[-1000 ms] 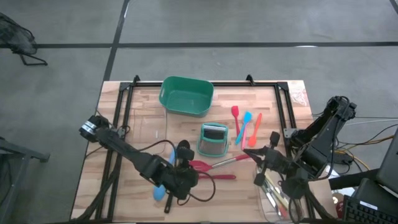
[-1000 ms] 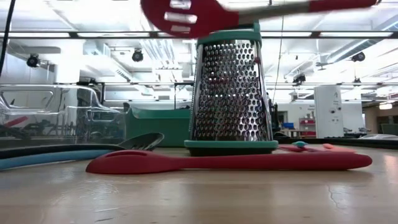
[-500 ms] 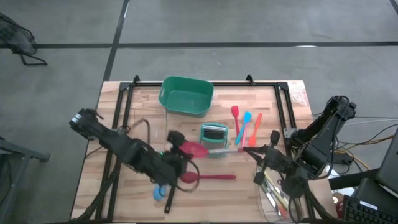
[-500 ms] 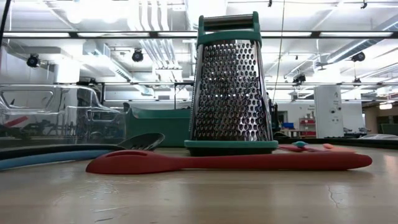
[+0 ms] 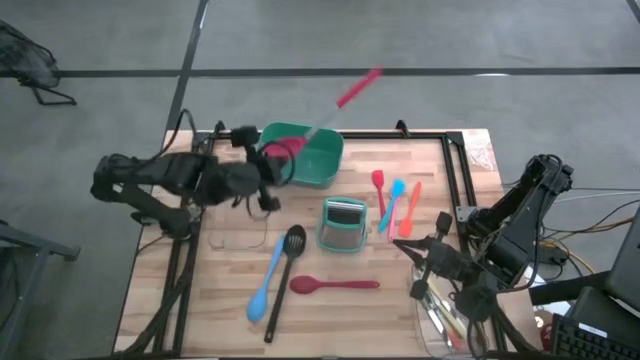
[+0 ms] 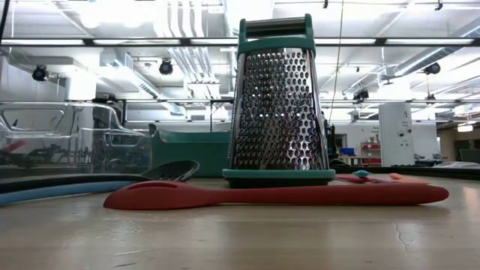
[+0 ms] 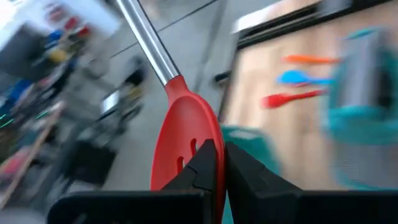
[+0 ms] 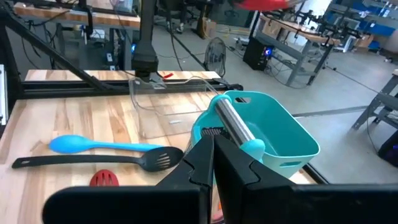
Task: Pick & Place Kitchen Items
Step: Put the orange slotted spoon into the green bin
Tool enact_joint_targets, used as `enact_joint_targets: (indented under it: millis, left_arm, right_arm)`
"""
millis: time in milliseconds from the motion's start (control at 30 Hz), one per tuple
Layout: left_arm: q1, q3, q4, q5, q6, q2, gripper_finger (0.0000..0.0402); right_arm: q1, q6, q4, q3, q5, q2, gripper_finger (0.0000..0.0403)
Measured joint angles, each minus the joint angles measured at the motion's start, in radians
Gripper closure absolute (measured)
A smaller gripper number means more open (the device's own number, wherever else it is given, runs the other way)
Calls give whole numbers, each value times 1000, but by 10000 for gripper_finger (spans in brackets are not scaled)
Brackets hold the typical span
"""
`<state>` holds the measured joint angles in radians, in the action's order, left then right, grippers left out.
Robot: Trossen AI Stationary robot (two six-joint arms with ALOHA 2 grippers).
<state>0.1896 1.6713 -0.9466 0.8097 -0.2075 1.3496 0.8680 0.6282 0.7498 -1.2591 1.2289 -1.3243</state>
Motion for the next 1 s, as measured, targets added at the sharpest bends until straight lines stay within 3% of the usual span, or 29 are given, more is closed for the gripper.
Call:
enact_joint_targets:
  millis: [300, 500, 767, 1000]
  left_arm:
    - [-246, -214, -65, -133, -39, -11, 382]
    - [-358, -431, 19, -136, -126, -10, 381]
    - [-384, -651, 263, -122, -333, -10, 379]
    - [-392, -715, 424, -120, -434, -10, 371]
  right_arm:
    - [0, -4, 0, -1, 3, 0, 394]
    - [-2, -16, 1, 0, 5, 0, 394]
    - [-2, -53, 0, 1, 27, 0, 394]
    - [-8, -56, 0, 1, 81, 0, 394]
